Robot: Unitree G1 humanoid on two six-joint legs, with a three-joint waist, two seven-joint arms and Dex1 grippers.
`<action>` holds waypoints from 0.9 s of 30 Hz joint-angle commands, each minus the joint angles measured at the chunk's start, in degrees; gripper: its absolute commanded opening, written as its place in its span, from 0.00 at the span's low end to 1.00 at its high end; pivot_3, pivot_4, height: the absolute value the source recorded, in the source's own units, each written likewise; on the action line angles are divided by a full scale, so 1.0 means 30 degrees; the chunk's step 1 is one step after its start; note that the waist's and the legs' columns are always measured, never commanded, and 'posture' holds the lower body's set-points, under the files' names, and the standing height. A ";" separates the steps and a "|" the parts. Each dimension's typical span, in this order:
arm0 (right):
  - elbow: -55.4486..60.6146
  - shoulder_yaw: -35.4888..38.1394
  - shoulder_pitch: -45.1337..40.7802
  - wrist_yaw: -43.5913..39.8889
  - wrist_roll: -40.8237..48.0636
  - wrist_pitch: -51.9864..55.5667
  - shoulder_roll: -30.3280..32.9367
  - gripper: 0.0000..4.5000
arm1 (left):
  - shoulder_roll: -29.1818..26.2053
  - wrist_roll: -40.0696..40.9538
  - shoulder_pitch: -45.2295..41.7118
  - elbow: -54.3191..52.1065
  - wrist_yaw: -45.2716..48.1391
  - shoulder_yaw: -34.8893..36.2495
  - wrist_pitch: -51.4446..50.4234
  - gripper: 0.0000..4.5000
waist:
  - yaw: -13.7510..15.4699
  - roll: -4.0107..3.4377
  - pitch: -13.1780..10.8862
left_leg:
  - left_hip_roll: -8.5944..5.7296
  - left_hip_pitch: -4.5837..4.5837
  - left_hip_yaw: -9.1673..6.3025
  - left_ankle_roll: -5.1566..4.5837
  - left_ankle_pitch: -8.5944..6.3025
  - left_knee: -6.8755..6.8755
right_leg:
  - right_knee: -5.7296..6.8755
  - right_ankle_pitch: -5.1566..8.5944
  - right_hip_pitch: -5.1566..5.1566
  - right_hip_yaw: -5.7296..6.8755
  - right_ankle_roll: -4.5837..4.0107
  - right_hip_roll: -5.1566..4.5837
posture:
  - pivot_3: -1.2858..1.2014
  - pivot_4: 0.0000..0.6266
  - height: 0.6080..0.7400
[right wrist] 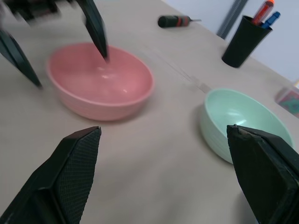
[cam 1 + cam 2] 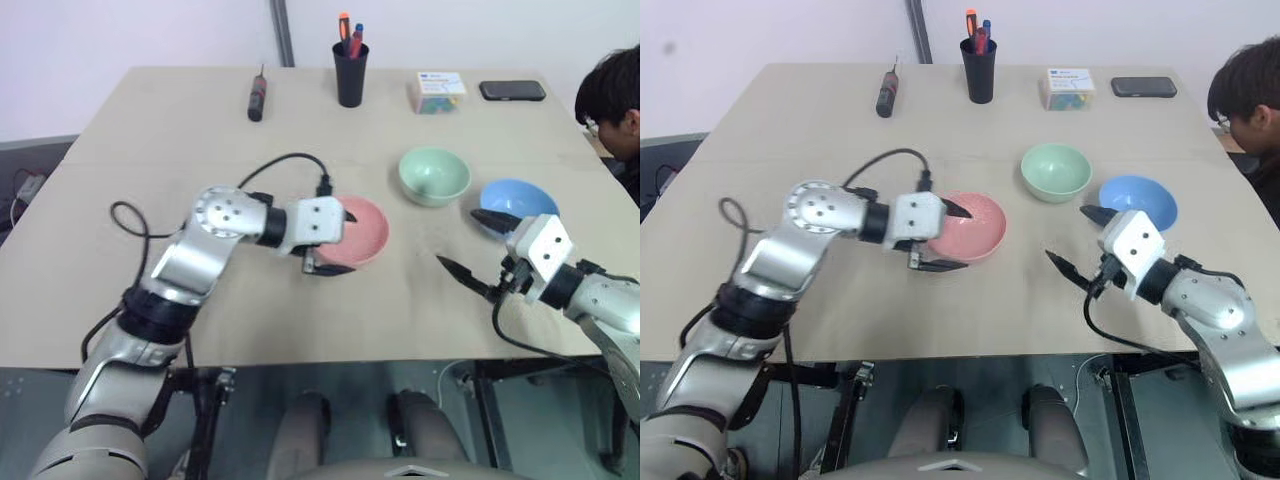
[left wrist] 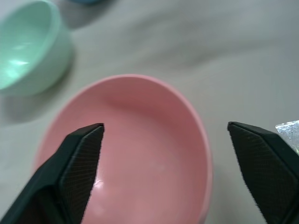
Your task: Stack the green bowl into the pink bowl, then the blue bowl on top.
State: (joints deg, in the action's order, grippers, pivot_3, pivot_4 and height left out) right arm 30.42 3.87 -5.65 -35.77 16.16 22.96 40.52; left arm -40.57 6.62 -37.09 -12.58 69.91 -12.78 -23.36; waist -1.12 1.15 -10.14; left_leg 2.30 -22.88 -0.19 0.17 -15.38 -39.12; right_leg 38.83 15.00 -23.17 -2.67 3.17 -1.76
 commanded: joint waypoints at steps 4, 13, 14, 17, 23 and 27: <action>-0.5452 -0.2668 -0.4745 -0.0180 -0.3620 -0.2447 -0.0196 1.00 | 0.1914 0.5052 0.2752 -0.3746 -0.3300 0.6381 -0.1620 0.99 | 0.0070 -0.0009 0.0000 | -0.0001 -0.0002 -0.0004 0.0000 0.0000 -0.0012 | 0.0005 0.0000 -0.0002 0.0009 0.0001 -0.0007 | 0.52 0.24 1.00; -1.6065 -0.6326 -1.1998 -0.1181 -0.7348 -0.7784 -0.2634 1.00 | 0.0573 0.9631 0.7293 -0.6546 -0.4272 0.9845 -0.4748 0.99 | -0.0067 -0.0007 -0.0009 | -0.0003 0.0004 0.0005 0.0002 0.0001 -0.0003 | -0.0004 -0.0004 -0.0004 -0.0001 -0.0005 -0.0023 | 0.52 0.24 1.00; -1.7053 -0.6399 -1.2443 -0.1242 -0.7475 -0.8166 -0.2884 1.00 | 0.0481 1.0107 0.7636 -0.6763 -0.4518 1.0241 -0.4938 0.99 | -0.0035 -0.0006 -0.0010 | -0.0003 0.0002 0.0004 0.0002 0.0001 -0.0002 | -0.0002 -0.0003 -0.0006 0.0002 -0.0005 -0.0025 | 0.52 0.24 1.00; -1.9741 -0.6707 -1.3474 -0.1589 -0.8017 -0.9415 -0.3280 0.73 | 0.0141 1.1612 0.8863 -0.7352 -0.4921 1.1395 -0.5514 1.00 | 0.0071 0.0001 -0.0013 | -0.0006 -0.0012 -0.0019 0.0003 0.0001 0.0000 | -0.0007 -0.0004 -0.0005 0.0025 -0.0006 -0.0035 | 0.52 0.24 1.00; -2.2677 -0.6748 -1.4674 -0.1714 -0.8681 -1.1110 -0.3607 0.17 | -0.0323 1.3204 1.0904 -0.8181 -0.5261 1.2911 -0.5145 1.00 | -0.0003 -0.0004 -0.0016 | -0.0015 0.0000 -0.0009 0.0005 0.0001 0.0008 | -0.0004 -0.0005 -0.0005 0.0014 -0.0009 -0.0051 | 0.52 0.24 1.00; -2.2869 -0.6586 -1.5040 -0.1950 -0.8756 -1.1587 -0.3750 0.01 | -0.0410 1.3501 1.1738 -0.8310 -0.5299 1.3060 -0.4618 1.00 | -0.0093 -0.0008 -0.0018 | -0.0010 0.0008 -0.0005 0.0006 0.0002 0.0011 | 0.0004 -0.0004 -0.0006 0.0010 -0.0011 -0.0045 | 0.52 0.24 1.00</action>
State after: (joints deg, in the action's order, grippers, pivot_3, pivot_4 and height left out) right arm -39.54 -17.34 -48.54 -41.17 -10.49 -10.14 29.05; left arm -41.02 45.78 -2.37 -35.48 54.19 24.58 -38.79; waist -1.40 1.12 -10.19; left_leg 2.27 -22.85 -0.20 0.19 -15.37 -39.09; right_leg 38.84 14.99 -23.18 -2.64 3.14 -1.90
